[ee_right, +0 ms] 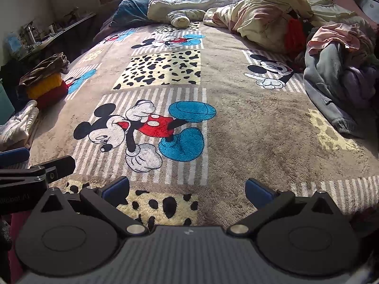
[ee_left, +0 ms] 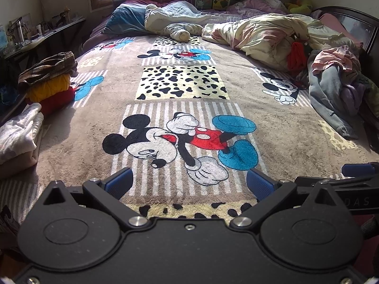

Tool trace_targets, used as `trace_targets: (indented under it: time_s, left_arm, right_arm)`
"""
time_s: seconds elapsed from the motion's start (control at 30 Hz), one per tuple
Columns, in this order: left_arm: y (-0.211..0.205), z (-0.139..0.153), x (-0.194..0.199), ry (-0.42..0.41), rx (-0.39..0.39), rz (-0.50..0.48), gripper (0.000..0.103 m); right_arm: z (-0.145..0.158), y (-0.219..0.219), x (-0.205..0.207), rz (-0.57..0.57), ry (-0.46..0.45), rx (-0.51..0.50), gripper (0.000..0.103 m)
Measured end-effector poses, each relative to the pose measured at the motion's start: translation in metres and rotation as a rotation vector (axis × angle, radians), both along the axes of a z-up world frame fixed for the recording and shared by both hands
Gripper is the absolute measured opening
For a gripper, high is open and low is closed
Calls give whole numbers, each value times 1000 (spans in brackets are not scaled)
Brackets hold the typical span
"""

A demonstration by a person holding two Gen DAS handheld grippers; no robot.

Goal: Fold clothes

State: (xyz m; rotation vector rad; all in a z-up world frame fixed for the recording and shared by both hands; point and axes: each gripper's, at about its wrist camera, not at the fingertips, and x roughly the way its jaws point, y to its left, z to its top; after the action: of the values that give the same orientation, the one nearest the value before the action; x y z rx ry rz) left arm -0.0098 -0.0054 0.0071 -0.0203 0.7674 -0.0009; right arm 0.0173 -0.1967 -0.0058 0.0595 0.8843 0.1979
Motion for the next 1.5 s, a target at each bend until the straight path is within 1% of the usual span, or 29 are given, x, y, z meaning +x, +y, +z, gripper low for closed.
trace_targets:
  time_s: [0.07, 0.37, 0.43, 0.57, 0.73, 0.77, 0.83, 0.87, 0.93, 0.97, 1.07, 1.13, 1.2, 1.4, 1.5]
  left_arm:
    - [1, 0, 1, 0, 0, 0, 103]
    - [6, 2, 10, 4, -1, 1, 103]
    - [-2, -3, -4, 1, 0, -7, 103]
    - [-2, -3, -2, 3, 6, -8, 103]
    - [-3, -5, 5, 15, 13, -11, 103]
    - [-9, -5, 4, 17, 14, -14, 103]
    - [-20, -5, 2, 19, 15, -21, 103]
    - [-25, -4, 7, 20, 23, -29, 103]
    - [-34, -3, 17, 22, 39, -44, 103]
    - [-38, -2, 23, 23, 47, -52, 103]
    - [-52, 0, 38, 23, 70, -75, 103]
    - [-73, 9, 53, -12, 79, -98, 103]
    - [-98, 13, 65, -51, 104, -144, 103]
    - [-163, 21, 123, -163, 44, -360, 103]
    - [-199, 16, 164, -62, 0, -437, 103]
  right_arm:
    - [0, 7, -6, -3, -6, -4, 103]
    - [3, 3, -11, -5, -9, -1, 103]
    - [4, 2, -12, -6, -8, 0, 103]
    - [6, 0, -14, -7, -7, 3, 103]
    - [-4, -7, -5, -8, 5, 10, 103]
    - [-6, -9, -4, -9, 8, 17, 103]
    - [-8, -18, -3, -19, 1, 55, 103]
    - [-10, -24, -2, -24, -3, 88, 103]
    - [-16, -42, 2, -36, 5, 204, 103]
    - [-20, -50, 5, -53, -6, 233, 103]
    - [-36, -72, 13, -124, -65, 272, 103]
    - [-47, -88, 19, -171, -105, 297, 103]
    - [-58, -103, 24, -219, -145, 322, 103]
    - [-90, -148, 41, -361, -265, 396, 103]
    - [-107, -171, 50, -432, -325, 433, 103]
